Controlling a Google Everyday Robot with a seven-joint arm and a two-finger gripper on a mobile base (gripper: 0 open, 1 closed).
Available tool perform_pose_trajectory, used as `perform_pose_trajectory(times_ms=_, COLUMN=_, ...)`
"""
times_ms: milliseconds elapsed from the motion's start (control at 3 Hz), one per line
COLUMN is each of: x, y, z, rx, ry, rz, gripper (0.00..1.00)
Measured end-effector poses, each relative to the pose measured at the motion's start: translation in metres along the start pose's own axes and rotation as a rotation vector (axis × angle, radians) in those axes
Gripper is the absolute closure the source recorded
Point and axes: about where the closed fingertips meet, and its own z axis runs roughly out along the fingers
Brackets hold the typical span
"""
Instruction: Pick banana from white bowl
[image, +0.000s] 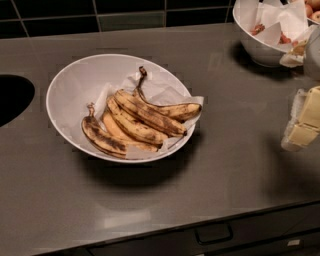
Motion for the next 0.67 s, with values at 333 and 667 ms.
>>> perform_pose_trajectory(times_ms=333, x=-0.001, y=0.000, z=-0.001, rx=0.002, ry=-0.001, rz=-0.001, gripper=0.00)
perform_pose_trajectory(times_ms=667, x=-0.027, y=-0.001, z=-0.003, rx=-0.003, ry=-0.005, rz=-0.054, gripper=0.00)
